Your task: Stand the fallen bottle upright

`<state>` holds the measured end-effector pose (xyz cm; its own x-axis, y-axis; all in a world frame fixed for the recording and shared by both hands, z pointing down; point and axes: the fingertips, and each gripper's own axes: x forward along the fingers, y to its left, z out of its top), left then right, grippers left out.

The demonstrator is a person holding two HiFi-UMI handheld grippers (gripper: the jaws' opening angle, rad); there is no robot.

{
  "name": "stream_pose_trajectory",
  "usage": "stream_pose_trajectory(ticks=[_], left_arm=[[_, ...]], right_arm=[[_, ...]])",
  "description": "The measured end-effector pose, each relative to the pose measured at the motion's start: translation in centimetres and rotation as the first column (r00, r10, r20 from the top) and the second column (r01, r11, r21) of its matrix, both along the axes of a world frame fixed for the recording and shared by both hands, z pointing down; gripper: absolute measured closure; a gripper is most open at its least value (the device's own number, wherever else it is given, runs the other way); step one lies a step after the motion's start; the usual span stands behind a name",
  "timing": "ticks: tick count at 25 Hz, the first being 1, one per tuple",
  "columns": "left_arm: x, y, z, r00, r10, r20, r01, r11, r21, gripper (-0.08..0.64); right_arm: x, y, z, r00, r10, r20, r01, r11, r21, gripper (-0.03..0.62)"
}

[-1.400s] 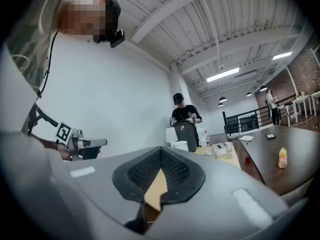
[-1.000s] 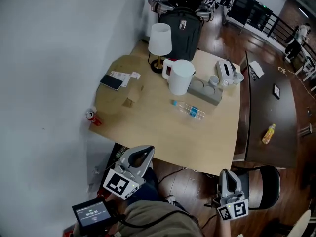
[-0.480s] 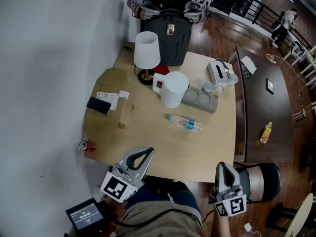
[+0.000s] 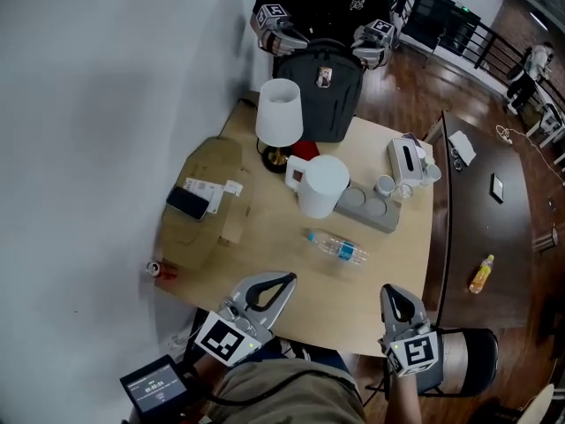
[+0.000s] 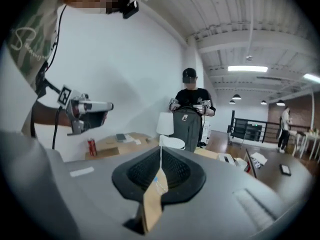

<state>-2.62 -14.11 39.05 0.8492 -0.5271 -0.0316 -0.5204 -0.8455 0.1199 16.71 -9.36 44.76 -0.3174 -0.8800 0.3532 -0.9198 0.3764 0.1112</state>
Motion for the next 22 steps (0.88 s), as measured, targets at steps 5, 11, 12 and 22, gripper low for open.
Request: stream_pose_trajectory(ticks=[5,11,12,22], left_arm=[[1.9,-0.9,-0.4,0.999,-0.024,-0.022,0.024,1.000,-0.014,0.555],[5.7,-0.6,-0.3,1.000,-0.002,-0.022,0.002,1.000,-0.009,0.555],[5.7,-0.8,-0.3,0.999,-0.015,-0.029,0.014,1.000,-0.021,0.555],[2.8,-3.5,1.5,0.984,-0.179,-0.007,0.177,0.980,-0.095,0.555]], right_arm=[[1.0,-5.4,6.9,0.935,-0.221,-0.277,0.158,0.959,-0.234,0.425],[-1.7,-11.0,24.1,0.761,-0.573,-0.304,0.317,0.737,-0.597,0.267],[-2.1,-11.5,26.4,0.725,-0.618,-0.306,0.320,0.694,-0.645,0.259],[-3.2,-12.9,37.1,0.555,-0.790,-0.260,0.280,0.472,-0.836,0.270]])
